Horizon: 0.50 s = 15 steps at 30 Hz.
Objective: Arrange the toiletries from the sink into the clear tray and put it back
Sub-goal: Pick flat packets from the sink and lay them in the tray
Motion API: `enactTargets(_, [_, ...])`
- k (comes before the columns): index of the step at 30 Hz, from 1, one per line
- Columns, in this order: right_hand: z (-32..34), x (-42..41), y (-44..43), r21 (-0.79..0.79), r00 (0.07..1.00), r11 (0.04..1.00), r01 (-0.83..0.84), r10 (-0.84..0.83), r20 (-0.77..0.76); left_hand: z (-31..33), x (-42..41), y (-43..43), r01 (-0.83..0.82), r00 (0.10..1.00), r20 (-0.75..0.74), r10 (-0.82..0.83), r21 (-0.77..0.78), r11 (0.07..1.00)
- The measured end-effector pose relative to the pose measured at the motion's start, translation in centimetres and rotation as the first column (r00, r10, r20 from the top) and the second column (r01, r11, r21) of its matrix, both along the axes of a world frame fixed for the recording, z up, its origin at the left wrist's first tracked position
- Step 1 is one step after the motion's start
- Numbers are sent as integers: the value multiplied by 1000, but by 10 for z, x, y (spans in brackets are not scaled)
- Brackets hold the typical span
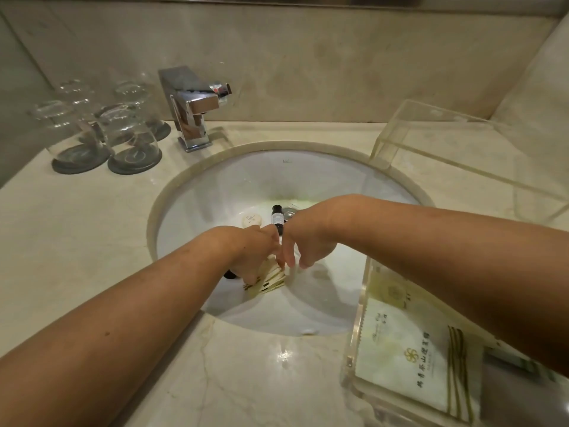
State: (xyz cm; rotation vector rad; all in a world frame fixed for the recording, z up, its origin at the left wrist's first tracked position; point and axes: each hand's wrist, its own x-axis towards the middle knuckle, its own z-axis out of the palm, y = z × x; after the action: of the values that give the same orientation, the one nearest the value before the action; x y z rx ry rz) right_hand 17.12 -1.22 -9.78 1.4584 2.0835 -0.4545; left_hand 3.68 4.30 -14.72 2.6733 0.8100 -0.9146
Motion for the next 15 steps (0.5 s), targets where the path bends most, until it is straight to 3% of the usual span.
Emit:
enactTargets(7, [6, 7, -2, 4, 999, 999, 31, -32, 40, 0, 0, 0, -10, 998, 59, 11, -12, 1000])
enactTargets(15, [21, 31, -11, 88, 985, 981, 175, -175, -9, 17, -16, 5, -125, 903, 403, 147, -82, 989])
